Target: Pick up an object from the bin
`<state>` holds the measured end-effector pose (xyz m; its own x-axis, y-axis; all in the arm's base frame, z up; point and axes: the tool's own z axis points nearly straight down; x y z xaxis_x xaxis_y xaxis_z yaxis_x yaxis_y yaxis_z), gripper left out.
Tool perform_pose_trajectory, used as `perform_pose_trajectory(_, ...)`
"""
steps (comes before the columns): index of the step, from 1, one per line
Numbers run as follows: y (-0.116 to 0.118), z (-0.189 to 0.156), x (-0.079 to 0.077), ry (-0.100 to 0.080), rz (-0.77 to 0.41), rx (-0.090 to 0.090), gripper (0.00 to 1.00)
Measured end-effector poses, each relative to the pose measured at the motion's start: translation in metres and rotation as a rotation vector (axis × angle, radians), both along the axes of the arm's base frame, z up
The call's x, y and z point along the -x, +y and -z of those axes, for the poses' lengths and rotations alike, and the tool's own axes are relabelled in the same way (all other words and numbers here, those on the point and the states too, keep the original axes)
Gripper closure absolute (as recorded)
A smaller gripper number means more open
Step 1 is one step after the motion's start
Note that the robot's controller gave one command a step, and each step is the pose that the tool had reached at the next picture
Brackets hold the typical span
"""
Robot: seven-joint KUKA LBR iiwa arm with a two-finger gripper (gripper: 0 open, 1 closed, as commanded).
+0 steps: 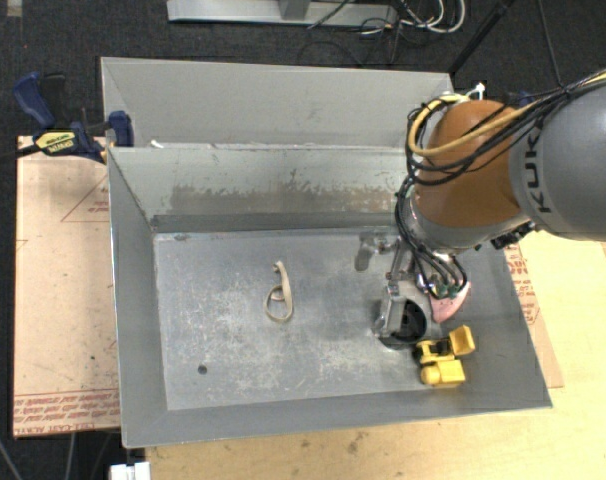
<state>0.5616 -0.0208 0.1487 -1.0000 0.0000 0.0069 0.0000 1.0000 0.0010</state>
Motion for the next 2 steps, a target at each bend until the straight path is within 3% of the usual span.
perform_pose_trajectory(1, 0.0, -0.005, -0.002, -0.008, -0.001, 0.0, 0.0)
perform_pose_trajectory(2, -0.038, 0.018, 0.001, -0.012, -0.105, -0.002, 0.0)
